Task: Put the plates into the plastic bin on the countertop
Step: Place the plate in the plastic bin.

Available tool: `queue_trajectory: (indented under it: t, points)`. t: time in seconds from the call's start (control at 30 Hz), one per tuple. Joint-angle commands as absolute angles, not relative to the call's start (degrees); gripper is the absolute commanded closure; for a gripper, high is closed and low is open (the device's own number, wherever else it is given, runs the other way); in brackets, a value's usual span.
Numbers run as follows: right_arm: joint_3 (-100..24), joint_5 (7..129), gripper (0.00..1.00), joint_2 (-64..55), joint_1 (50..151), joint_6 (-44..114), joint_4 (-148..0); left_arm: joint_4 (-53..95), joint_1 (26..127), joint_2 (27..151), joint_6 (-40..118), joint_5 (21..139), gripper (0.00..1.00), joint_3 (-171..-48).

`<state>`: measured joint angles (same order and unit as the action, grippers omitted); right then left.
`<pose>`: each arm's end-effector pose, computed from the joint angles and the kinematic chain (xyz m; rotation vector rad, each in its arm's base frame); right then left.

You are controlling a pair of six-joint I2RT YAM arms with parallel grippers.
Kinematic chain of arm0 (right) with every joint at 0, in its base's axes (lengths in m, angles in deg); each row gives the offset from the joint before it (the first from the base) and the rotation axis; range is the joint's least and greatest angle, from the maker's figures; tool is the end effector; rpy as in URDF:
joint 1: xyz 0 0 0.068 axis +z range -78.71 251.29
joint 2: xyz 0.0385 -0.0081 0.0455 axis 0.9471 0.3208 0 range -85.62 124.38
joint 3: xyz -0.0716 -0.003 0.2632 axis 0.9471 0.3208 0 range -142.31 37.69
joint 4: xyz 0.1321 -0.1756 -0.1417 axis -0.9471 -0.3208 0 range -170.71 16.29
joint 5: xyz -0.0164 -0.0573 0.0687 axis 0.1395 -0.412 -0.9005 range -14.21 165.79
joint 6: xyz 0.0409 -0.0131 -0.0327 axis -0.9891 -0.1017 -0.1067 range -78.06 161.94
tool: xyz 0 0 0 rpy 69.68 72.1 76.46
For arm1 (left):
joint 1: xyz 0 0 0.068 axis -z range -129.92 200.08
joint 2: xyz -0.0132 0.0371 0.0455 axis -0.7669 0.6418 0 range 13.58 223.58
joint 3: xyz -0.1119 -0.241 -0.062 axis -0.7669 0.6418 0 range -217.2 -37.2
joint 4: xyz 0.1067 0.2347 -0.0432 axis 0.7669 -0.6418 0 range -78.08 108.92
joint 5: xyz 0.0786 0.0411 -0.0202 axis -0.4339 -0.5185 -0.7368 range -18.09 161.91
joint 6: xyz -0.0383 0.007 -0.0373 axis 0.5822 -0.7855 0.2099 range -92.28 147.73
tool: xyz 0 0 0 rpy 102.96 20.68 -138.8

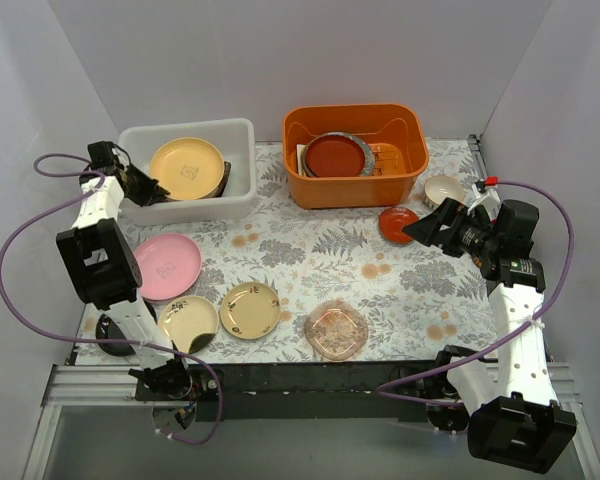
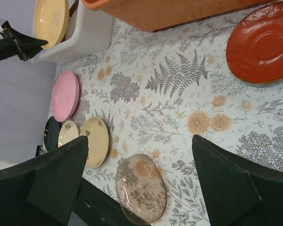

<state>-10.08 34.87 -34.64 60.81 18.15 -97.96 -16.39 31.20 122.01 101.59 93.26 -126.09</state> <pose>0.1925 -0.0119 0.3182 0.1547 2.0257 0.8739 0.3980 0.1223 0.2509 -1.8054 1.9394 -0.8289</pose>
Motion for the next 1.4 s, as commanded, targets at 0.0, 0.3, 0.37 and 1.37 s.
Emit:
queue_trajectory:
  t: [0.0,0.3,0.37,1.37]
  points:
    - [-9.24,33.43,0.02,-34.91,60.56,18.56,-96.82,-15.36,31.0,122.3,100.59,92.22,1.0,-128.61]
    - [-8.89,33.34,0.02,-35.08,60.48,18.83,-97.0,-16.5,30.83,127.31,100.32,92.39,1.0,-132.65]
    - [-8.8,33.34,0.02,-35.08,60.56,18.83,-97.0,-16.5,30.83,128.45,100.5,92.66,1.0,-133.7]
    - [-7.48,32.99,0.02,-34.99,60.56,19.79,-96.65,-17.91,30.92,138.3,100.15,98.19,0.87,-143.11]
